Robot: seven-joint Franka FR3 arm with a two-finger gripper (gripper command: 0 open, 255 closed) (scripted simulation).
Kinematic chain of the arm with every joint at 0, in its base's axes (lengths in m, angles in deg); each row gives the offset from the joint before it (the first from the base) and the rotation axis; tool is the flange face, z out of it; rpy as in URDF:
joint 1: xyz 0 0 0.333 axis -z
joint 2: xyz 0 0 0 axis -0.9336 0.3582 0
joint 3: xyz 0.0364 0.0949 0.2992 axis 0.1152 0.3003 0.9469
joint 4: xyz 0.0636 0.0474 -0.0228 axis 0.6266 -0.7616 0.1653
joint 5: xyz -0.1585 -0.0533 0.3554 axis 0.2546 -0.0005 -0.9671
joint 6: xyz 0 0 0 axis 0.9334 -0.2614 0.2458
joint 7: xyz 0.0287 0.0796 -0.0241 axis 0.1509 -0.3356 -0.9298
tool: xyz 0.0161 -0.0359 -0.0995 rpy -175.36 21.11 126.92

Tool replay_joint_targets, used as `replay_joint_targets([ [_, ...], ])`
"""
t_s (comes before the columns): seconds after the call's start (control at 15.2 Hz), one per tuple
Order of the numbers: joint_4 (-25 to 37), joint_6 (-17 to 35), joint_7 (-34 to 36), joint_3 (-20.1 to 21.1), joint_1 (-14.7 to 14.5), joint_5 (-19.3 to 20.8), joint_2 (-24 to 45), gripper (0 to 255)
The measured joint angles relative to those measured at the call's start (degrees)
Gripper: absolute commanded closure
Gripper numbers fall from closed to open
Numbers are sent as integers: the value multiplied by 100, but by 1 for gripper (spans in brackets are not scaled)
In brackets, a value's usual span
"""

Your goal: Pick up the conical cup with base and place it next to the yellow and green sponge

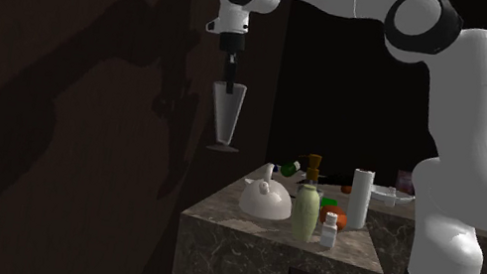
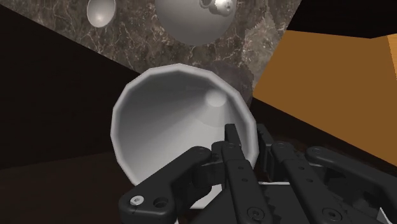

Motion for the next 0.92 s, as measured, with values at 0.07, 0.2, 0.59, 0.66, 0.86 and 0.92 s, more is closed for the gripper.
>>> replay_joint_targets([
  [0.07, 113, -81, -23, -5, 11, -11, 32, 255],
  [0.2, 396, -266, -75, -16, 38, -43, 129, 255],
  [0.59, 1355, -891, -222, -44, 134, -153, 463, 255],
  [0.66, 1573, -1022, -250, -49, 159, -182, 551, 255],
  [0.86, 1644, -1109, -317, -69, 192, -180, 532, 255],
  [0.92, 1418, -1015, -345, -85, 191, -134, 385, 255],
])
